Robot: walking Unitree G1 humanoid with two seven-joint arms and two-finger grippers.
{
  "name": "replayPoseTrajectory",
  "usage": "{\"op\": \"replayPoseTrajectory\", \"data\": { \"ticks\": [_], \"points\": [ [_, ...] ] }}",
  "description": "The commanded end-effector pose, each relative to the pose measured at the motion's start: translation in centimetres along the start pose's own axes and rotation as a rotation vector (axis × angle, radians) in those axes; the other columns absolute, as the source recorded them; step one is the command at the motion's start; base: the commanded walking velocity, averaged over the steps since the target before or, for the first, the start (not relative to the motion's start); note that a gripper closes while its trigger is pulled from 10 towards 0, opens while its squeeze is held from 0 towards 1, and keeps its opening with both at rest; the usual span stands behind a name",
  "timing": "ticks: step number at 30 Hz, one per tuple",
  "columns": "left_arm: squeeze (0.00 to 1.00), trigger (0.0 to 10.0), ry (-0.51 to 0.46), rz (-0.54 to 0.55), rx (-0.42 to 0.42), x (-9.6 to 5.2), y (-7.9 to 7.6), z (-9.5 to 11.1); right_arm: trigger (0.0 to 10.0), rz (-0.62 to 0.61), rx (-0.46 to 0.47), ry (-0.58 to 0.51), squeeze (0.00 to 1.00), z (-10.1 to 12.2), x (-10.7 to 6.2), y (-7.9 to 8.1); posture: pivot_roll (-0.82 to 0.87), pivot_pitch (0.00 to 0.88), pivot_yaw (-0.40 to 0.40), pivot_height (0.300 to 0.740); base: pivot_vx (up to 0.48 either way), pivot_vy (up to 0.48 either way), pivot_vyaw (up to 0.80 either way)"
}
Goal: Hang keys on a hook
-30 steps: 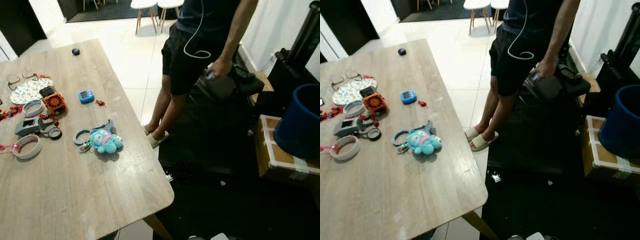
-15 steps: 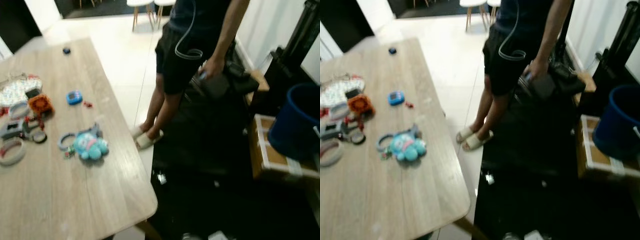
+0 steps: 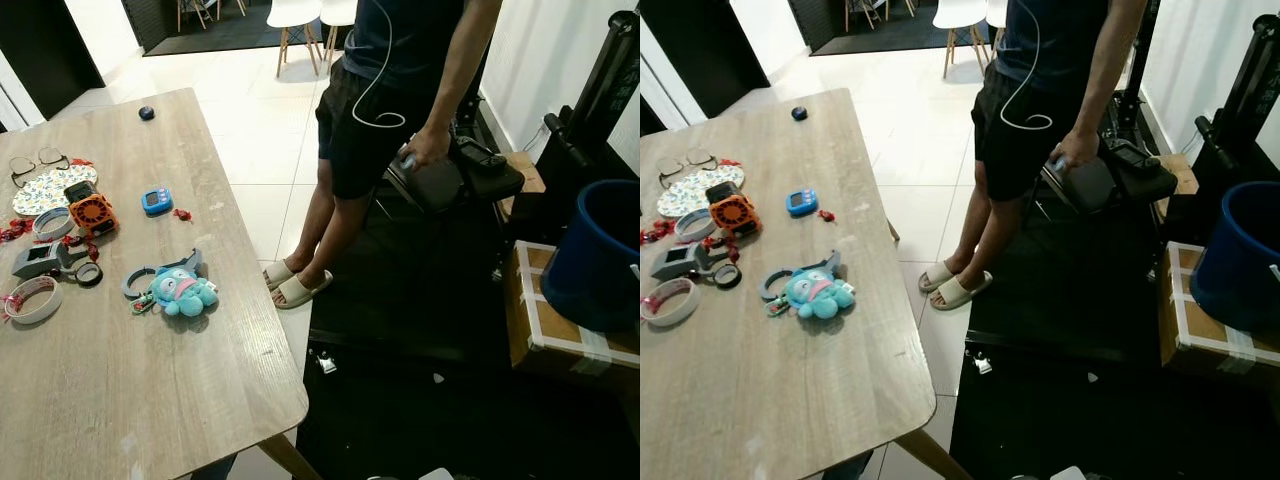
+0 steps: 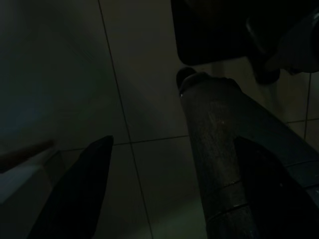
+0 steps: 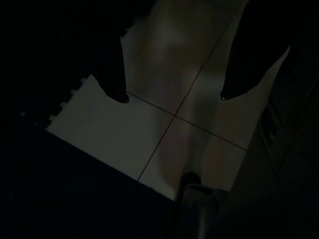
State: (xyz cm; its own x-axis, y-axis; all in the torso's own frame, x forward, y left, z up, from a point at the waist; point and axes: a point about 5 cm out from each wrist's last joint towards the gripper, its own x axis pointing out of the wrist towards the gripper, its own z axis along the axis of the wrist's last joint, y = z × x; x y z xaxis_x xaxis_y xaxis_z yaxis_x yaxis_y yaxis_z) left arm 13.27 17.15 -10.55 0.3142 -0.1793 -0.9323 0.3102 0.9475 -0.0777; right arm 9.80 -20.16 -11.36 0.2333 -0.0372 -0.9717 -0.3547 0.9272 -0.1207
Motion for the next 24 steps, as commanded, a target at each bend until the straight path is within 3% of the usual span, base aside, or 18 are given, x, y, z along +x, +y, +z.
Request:
{"op": "replayPoseTrajectory", "data": {
  "ticks": [1, 7, 24],
  "points": [
    [0.00, 10.0, 0.077, 0.000, 0.033, -0.26, 0.40, -1.78, 10.0, 0.040, 0.004, -0.033, 0.00, 0.70, 0.11, 1.20, -0.14, 0.092, 0.120, 0.740, 0.000, -0.469, 0.00],
    [0.00, 10.0, 0.075, 0.006, 0.033, -0.25, 0.41, -1.73, 10.0, 0.040, 0.005, -0.035, 0.00, 0.74, 0.11, 1.15, -0.14, 0.091, 0.117, 0.740, 0.000, -0.469, 0.00],
    [0.00, 10.0, 0.074, 0.008, 0.051, -0.25, 0.42, -1.65, 10.0, 0.044, 0.004, -0.038, 0.00, 0.78, 0.10, 1.16, -0.14, 0.091, 0.117, 0.740, 0.000, -0.024, 0.00]
  ]
}}
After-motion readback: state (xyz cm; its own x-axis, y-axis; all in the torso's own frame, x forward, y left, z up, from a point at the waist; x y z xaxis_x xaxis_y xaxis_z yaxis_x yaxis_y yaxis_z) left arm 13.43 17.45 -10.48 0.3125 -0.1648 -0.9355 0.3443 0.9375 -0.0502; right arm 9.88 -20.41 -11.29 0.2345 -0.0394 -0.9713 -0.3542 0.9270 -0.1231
